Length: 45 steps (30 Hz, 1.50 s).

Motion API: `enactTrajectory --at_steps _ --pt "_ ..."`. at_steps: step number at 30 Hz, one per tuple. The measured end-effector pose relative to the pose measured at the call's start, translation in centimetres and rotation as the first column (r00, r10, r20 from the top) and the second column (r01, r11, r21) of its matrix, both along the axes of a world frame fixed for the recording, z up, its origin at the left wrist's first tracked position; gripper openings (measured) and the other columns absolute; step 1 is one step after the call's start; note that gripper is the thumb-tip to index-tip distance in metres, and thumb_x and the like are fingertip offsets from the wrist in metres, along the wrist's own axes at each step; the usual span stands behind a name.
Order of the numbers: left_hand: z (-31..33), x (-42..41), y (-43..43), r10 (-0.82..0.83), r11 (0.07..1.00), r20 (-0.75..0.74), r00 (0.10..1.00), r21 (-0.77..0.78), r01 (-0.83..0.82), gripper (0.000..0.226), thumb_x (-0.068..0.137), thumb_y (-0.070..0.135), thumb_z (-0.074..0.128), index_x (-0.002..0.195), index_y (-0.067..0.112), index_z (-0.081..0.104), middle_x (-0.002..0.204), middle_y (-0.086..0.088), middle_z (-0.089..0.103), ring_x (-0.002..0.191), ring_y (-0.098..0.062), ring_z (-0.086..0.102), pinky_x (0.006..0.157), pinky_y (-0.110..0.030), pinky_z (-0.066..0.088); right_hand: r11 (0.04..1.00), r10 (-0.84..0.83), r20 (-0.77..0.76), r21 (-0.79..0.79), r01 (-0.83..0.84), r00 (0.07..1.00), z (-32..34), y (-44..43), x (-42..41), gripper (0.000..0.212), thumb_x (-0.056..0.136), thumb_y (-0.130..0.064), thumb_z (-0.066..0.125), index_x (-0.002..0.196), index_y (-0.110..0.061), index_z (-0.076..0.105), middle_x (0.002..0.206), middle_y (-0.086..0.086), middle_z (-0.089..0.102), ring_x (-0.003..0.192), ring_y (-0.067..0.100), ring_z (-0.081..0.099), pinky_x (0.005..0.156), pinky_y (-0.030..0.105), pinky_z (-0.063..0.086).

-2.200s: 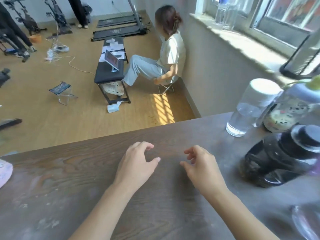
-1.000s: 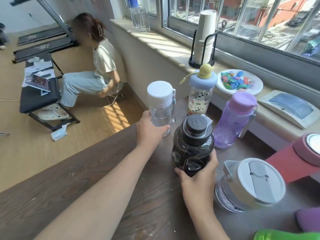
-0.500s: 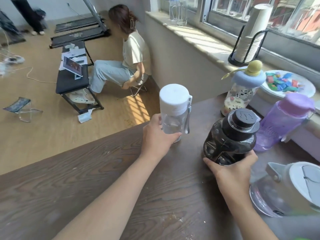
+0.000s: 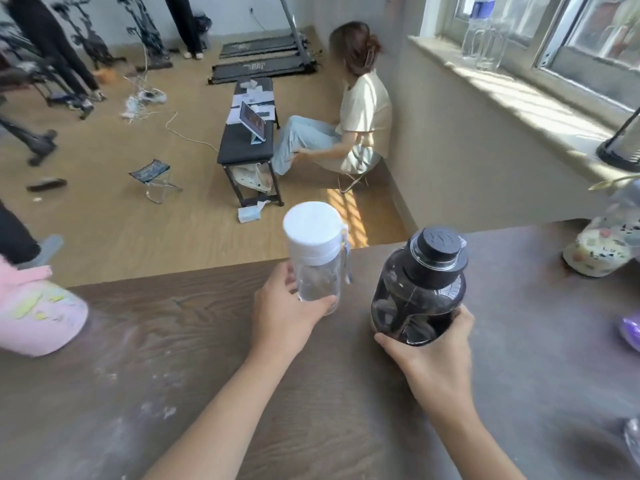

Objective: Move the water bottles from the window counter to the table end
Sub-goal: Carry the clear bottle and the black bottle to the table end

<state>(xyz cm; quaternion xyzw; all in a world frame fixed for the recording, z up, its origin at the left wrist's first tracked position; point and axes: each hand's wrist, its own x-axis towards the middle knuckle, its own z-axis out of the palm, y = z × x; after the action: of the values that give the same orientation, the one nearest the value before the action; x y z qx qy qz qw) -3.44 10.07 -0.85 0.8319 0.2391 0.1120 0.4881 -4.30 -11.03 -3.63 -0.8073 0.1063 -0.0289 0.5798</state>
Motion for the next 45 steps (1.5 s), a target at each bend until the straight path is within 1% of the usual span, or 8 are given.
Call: enactTrajectory --at_steps 4,8,12,17,23,28,38,45 --pt "0.3 -6.4 8.0 0.163 0.986 -0.009 0.987 -0.043 -0.163 0.059 0.058 0.027 0.100 0.107 0.035 0.067 0.106 0.020 0.076 0.098 0.000 0.075 0.090 -0.032 0.064 0.986 0.164 -0.010 0.026 -0.164 0.986 0.4 8.4 -2.0 0.108 0.051 -0.030 0.099 0.136 -0.034 0.032 0.124 -0.018 0.060 0.114 0.012 0.062 0.099 0.040 0.051" --pt "-0.2 -14.3 15.2 0.320 0.946 -0.021 0.947 -0.050 -0.321 0.059 0.056 0.029 0.098 0.109 0.034 0.070 0.107 0.015 0.081 0.098 -0.003 0.078 0.074 -0.031 0.067 0.942 0.332 -0.016 0.057 -0.330 0.943 0.8 17.1 -5.1 0.109 0.052 -0.032 0.098 0.137 -0.038 0.030 0.125 -0.020 0.058 0.117 0.013 0.061 0.101 0.042 0.050" --pt "-0.6 -22.9 21.3 0.484 0.873 -0.030 0.875 -0.050 -0.485 0.062 0.053 0.030 0.095 0.110 0.035 0.072 0.103 0.016 0.083 0.096 -0.004 0.079 0.089 -0.041 0.065 0.860 0.505 -0.026 0.101 -0.500 0.863 1.1 25.8 -8.9 0.105 0.055 -0.030 0.097 0.134 -0.042 0.030 0.123 -0.022 0.059 0.116 0.010 0.061 0.102 0.043 0.051" --pt "-0.8 -31.9 26.7 0.615 0.783 -0.049 0.787 -0.080 -0.616 0.057 0.063 0.010 0.097 0.111 0.031 0.074 0.099 0.018 0.084 0.092 -0.003 0.080 0.093 -0.043 0.064 0.754 0.654 -0.028 0.099 -0.649 0.756 1.3 34.9 -13.8 0.103 0.053 -0.032 0.097 0.131 -0.045 0.031 0.120 -0.028 0.060 0.113 0.006 0.063 0.101 0.043 0.052" --pt "-1.6 -37.5 29.4 0.651 0.751 -0.069 0.756 -0.088 -0.655 0.059 0.061 0.020 0.098 0.109 0.041 0.072 0.104 0.027 0.080 0.098 0.005 0.075 0.090 -0.037 0.063 0.612 0.790 -0.004 0.011 -0.790 0.612 1.1 41.9 -17.8 0.099 0.055 -0.033 0.097 0.122 -0.053 0.026 0.115 -0.034 0.054 0.111 0.004 0.061 0.101 0.036 0.051" --pt "-2.4 -39.6 29.8 0.654 0.746 -0.067 0.753 -0.105 -0.658 0.058 0.055 0.033 0.096 0.107 0.039 0.071 0.106 0.025 0.080 0.100 0.004 0.075 0.091 -0.035 0.062 0.556 0.830 -0.011 -0.046 -0.830 0.557 0.5 45.2 -19.1 0.104 0.052 -0.040 0.098 0.129 -0.047 0.029 0.126 -0.023 0.059 0.117 0.008 0.062 0.101 0.042 0.052" --pt "-2.1 -41.3 28.1 0.608 0.784 -0.031 0.793 -0.136 -0.606 0.065 0.058 0.023 0.099 0.109 0.052 0.069 0.111 0.034 0.076 0.103 0.014 0.069 0.077 -0.001 0.050 0.533 0.843 -0.030 -0.089 -0.841 0.538 -0.4 46.1 -19.0 0.109 0.049 -0.047 0.099 0.133 -0.043 0.028 0.133 -0.015 0.058 0.122 0.014 0.061 0.103 0.047 0.052" --pt "-2.6 -42.6 27.3 0.604 0.789 -0.006 0.797 -0.135 -0.599 0.072 0.050 0.034 0.097 0.117 0.045 0.072 0.114 0.030 0.078 0.108 0.005 0.073 0.092 -0.019 0.055 0.505 0.860 -0.045 -0.085 -0.859 0.509 -0.4 45.0 -19.1 0.111 0.052 -0.037 0.098 0.138 -0.041 0.028 0.130 -0.020 0.056 0.121 0.011 0.059 0.106 0.042 0.049"
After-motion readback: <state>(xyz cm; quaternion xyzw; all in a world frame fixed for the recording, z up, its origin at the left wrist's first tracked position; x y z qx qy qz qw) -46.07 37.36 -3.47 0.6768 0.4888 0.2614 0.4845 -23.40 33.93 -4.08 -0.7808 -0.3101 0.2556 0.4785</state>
